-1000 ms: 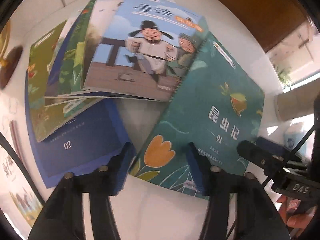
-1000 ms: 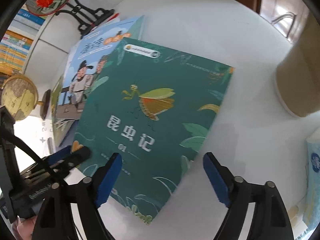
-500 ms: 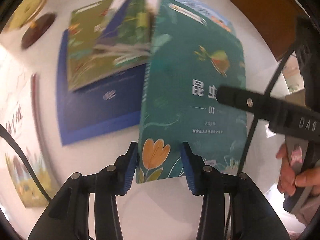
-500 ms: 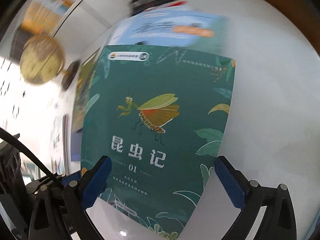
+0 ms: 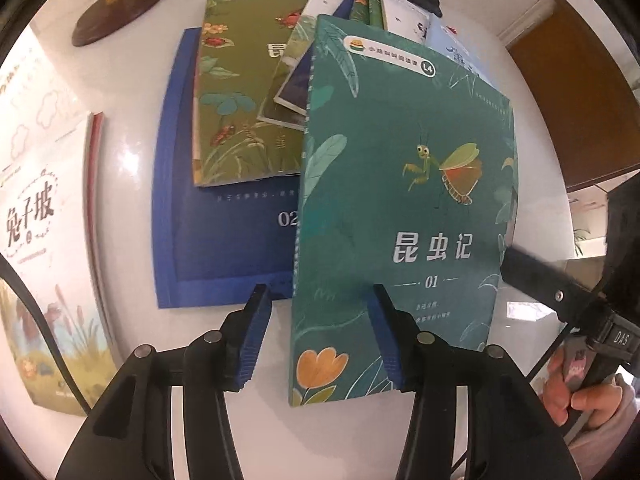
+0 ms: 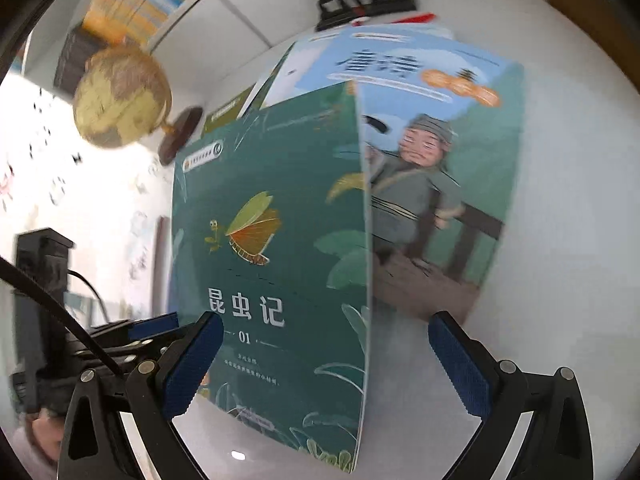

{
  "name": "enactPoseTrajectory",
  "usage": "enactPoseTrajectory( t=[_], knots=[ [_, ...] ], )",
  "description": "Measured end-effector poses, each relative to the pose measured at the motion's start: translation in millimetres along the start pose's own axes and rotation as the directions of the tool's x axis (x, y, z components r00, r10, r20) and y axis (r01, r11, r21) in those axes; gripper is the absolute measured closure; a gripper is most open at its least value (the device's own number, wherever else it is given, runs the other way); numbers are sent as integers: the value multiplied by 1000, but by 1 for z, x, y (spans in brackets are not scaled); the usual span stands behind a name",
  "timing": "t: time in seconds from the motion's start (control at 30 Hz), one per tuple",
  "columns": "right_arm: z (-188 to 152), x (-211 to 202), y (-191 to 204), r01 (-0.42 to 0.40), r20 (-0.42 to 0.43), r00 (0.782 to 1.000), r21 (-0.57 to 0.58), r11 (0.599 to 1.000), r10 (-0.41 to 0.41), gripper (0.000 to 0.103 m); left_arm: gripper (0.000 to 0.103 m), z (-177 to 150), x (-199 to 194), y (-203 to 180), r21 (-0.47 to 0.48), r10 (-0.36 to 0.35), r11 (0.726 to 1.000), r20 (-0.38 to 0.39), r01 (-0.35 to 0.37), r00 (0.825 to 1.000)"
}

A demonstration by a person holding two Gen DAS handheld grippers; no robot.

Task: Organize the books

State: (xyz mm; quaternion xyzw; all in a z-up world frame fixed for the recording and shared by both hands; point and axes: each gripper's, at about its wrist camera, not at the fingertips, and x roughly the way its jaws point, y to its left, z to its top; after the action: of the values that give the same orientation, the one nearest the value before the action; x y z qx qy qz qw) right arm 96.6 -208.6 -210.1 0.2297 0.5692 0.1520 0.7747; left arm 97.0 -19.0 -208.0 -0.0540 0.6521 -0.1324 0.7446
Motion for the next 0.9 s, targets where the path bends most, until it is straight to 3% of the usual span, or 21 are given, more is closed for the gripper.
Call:
enactPoseTrajectory(
  t=[0.07, 0.23, 0.3, 0.33, 0.37, 0.43, 0.47, 0.5, 0.53, 0.57, 0.6, 0.67, 0.7, 0.8, 0.9],
  knots=[
    [-5, 2, -12, -42, -30, 999, 74, 996, 45, 0, 38, 7, 5, -2, -4, -8, 1000, -8, 8, 1000],
    [-11, -1, -9, -55, -11, 998, 57, 997, 55, 0, 26, 21, 10, -5, -4, -38, 999, -8, 38, 999],
    [-11, 2, -5, -88, -16, 996, 51, 995, 89, 0, 27, 6, 7, -5, 0, -61, 998, 12, 61, 998],
    [-11, 7, 0, -130, -31, 991, 52, 990, 131, 1, 34, 10, 13, -17, 3, -104, 995, 17, 104, 994],
    [-9, 13, 5, -171, -55, 983, 56, 984, 174, 1, 40, 10, 12, -22, 3, -86, 996, 25, 86, 996],
    [-9, 18, 17, -149, -94, 984, 41, 988, 152, 6, 41, 8, 8, -25, 18, -43, 999, 51, 42, 998],
    [-9, 18, 20, -149, -97, 984, 28, 988, 151, 10, 41, 8, 4, -24, 36, -10, 999, 74, 8, 997],
    [-10, 14, 22, -164, -77, 984, 7, 986, 164, 28, 42, 5, 2, -18, 46, 15, 999, 90, -19, 996],
    [-12, 9, 24, -173, -56, 983, -7, 985, 172, 57, 48, 5, 0, -14, 44, 23, 999, 98, -27, 995],
    [-12, 2, 24, -184, -31, 982, -13, 983, 184, 69, 56, 6, -2, -6, 20, -6, 1000, 93, 4, 996],
    [-12, -3, 23, -205, -18, 979, -1, 979, 205, 85, 57, 7, -4, 3, -21, -57, 998, 84, 59, 995],
    [-11, -8, 27, -255, -3, 967, 35, 966, 255, 85, 57, 9, -12, 16, -75, -105, 991, 110, 114, 988],
    [-10, -10, 34, -241, 2, 970, 12, 970, 241, 85, 57, 10, -16, 15, -75, -107, 990, 125, 117, 986],
    [-10, -10, 72, -132, 7, 991, -141, 981, 134, 85, 57, 17, -34, 17, -40, -87, 995, 172, 95, 981],
    [-11, -4, 100, -81, -10, 997, -210, 974, 81, 85, 57, 22, -47, 22, -33, -81, 996, 203, 89, 976]
  ],
)
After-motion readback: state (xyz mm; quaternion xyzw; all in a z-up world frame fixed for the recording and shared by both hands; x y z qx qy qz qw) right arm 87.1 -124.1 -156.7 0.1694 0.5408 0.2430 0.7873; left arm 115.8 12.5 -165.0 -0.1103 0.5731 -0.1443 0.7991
